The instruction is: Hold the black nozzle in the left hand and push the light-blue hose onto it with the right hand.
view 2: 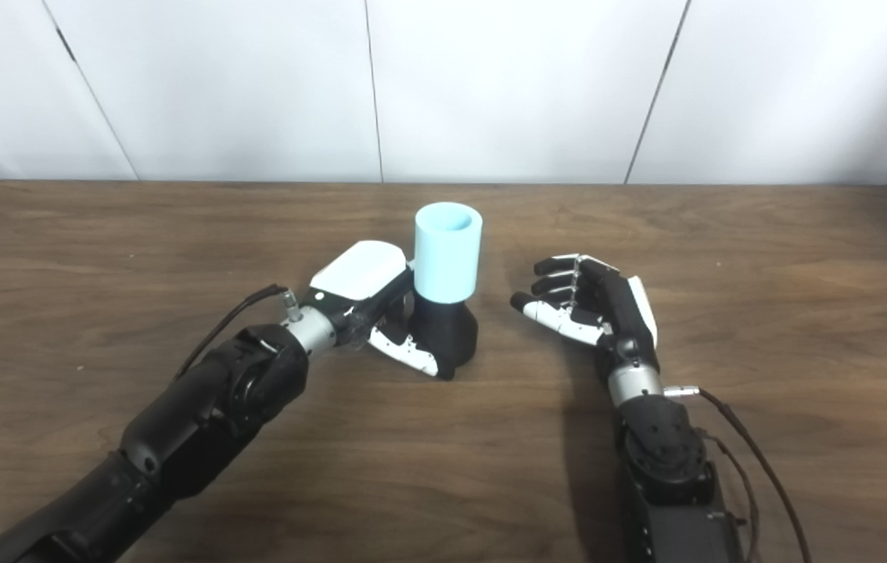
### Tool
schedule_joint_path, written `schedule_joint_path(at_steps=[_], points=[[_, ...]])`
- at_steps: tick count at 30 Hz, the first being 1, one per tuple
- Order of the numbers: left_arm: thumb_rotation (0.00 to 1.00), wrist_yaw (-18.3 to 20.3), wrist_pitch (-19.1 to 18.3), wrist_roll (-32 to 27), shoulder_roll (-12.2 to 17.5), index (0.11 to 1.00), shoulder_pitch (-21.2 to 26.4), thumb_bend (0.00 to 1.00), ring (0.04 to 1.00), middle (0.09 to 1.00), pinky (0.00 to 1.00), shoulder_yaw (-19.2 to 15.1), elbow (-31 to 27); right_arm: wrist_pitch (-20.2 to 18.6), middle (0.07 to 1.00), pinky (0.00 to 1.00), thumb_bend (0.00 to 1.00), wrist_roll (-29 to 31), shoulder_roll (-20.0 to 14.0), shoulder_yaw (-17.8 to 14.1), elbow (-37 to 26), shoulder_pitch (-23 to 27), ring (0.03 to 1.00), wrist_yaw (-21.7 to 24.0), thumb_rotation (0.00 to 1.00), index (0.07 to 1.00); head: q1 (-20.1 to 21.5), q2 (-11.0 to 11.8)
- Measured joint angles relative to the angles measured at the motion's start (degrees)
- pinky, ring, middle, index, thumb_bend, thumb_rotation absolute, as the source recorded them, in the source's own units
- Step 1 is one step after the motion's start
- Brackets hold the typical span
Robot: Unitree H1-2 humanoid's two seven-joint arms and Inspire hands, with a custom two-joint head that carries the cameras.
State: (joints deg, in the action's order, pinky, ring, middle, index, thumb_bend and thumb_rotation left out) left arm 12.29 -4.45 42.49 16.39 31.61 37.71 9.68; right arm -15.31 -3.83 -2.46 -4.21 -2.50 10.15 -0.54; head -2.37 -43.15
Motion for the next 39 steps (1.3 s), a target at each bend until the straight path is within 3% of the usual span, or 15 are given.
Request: schedule_joint_path(at_steps=[9, 25, 27, 29, 31, 34, 39], points=[[0.48, 0.1, -0.3, 0.1, 0.0, 1.000, 0.0, 1.00, 1.000, 1.000, 1.00, 0.3, -0.2, 0.0, 0.459, 0.34, 0.52, 0.2, 0.0, 0.0, 0.0, 0.0, 0.436, -0.1, 0.00, 0.526, 0.3, -0.2], [0.43, 0.2, -0.3, 0.8, 0.2, 0.999, 0.3, 1.00, 1.000, 1.000, 1.00, 0.8, -0.3, 0.0, 0.461, 0.34, 0.52, 0.4, 0.0, 0.0, 0.0, 0.0, 0.438, -0.5, 0.00, 0.522, 0.1, -0.1], [0.37, 0.6, -0.8, 0.7, 0.5, 0.956, 0.1, 0.93, 0.973, 0.969, 0.90, 0.6, -1.2, 0.0, 0.466, 0.33, 0.52, 0.6, 0.0, 0.0, 0.0, 0.0, 0.435, -0.5, 0.00, 0.517, -0.2, 0.2], [0.21, 2.1, -2.0, 0.0, 1.0, 0.884, -0.8, 0.80, 0.859, 0.883, 0.73, -0.5, -3.1, 0.2, 0.470, 0.33, 0.52, 0.7, 0.0, 0.0, 0.0, 0.0, 0.440, -0.5, 0.00, 0.512, -0.2, 0.1], [0.11, 3.4, -3.9, -1.5, 1.5, 0.831, -3.5, 0.72, 0.780, 0.828, 0.64, -3.9, -6.0, 1.8, 0.470, 0.34, 0.52, 0.9, 0.1, 0.0, -0.2, 0.2, 0.445, -0.5, 0.00, 0.513, -0.2, 0.1], [0.02, 3.2, -4.3, -2.7, 1.4, 0.782, -6.9, 0.71, 0.719, 0.777, 0.59, -8.1, -8.7, 3.5, 0.472, 0.36, 0.52, 0.9, -0.4, -0.4, -0.6, 0.3, 0.452, -1.2, 0.00, 0.512, -0.4, 0.3], [0.00, 1.8, -4.3, -5.5, 0.7, 0.741, -10.4, 0.71, 0.690, 0.732, 0.57, -13.6, -10.0, 3.9, 0.471, 0.35, 0.52, 1.0, -0.5, -0.1, -0.6, 0.4, 0.456, -1.6, 0.00, 0.513, -0.4, 0.3]])
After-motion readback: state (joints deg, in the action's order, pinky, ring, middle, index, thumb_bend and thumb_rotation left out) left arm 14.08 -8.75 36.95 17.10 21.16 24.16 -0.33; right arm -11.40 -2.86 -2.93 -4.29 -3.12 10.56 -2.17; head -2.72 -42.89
